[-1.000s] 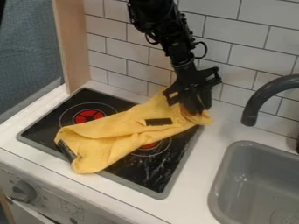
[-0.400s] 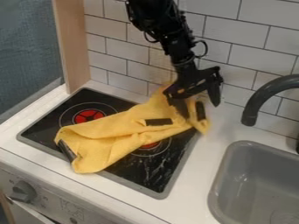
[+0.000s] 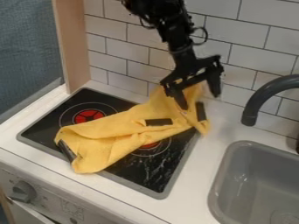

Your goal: Unfold the cloth from the bottom to the top

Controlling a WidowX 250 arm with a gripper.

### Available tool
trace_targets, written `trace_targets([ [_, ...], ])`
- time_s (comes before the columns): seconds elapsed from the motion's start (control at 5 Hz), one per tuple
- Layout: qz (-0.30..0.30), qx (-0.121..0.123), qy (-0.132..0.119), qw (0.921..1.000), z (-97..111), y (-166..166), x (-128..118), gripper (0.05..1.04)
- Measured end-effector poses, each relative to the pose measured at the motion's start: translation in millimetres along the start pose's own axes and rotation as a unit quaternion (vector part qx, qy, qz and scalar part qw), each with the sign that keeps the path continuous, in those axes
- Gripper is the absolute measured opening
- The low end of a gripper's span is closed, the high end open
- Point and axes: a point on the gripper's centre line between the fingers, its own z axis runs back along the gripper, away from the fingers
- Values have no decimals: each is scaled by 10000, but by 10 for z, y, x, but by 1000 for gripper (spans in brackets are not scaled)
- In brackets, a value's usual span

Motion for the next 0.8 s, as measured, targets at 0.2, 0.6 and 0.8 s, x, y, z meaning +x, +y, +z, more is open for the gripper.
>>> trace_targets([
  [0.2,89,82,-304,9995,223,194,-69,1001],
  [0.6,413,1274,-670,9887,298,716,-23,1001],
  [0.8,442,1286,-682,9884,300,720,-21,1001],
])
